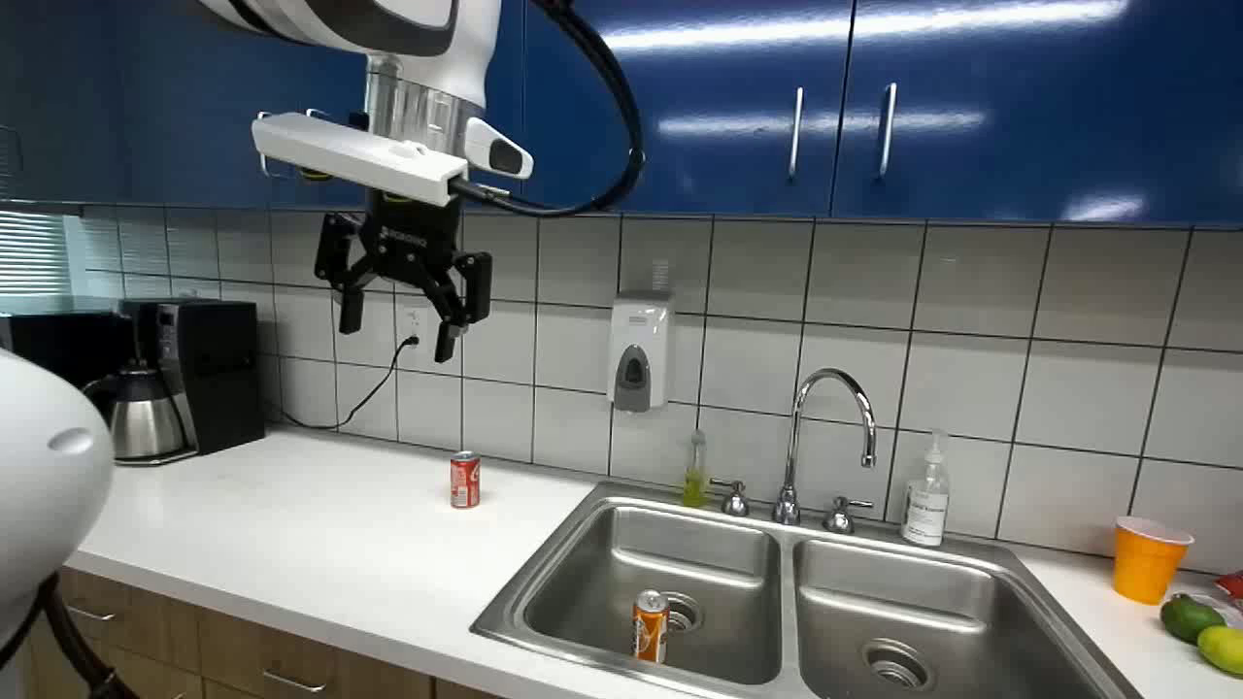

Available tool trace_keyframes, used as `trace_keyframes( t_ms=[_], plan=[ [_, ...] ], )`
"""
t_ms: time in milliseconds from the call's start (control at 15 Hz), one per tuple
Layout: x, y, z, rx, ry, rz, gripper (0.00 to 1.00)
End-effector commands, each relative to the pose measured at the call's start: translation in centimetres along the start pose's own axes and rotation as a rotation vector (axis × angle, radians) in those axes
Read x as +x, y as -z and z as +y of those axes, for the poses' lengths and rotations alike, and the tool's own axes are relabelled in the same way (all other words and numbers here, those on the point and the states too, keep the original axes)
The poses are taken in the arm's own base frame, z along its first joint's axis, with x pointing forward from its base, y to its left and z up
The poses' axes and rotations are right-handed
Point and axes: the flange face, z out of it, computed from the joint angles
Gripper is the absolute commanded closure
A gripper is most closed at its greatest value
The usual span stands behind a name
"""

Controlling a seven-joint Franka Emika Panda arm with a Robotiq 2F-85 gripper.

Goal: Move the can from the sink to the left counter

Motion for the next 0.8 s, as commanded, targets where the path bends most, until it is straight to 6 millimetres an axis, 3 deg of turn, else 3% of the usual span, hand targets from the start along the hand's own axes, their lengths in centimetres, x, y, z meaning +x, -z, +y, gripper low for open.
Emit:
trace_keyframes(
  t_ms=[0,533,733],
  plan=[
    [0.04,0.02,0.00,0.000,0.000,-0.002,0.00],
    [0.04,0.02,0.00,0.000,0.000,-0.001,0.00],
    [0.79,-0.81,0.87,0.000,-0.010,-0.009,0.00]
  ],
)
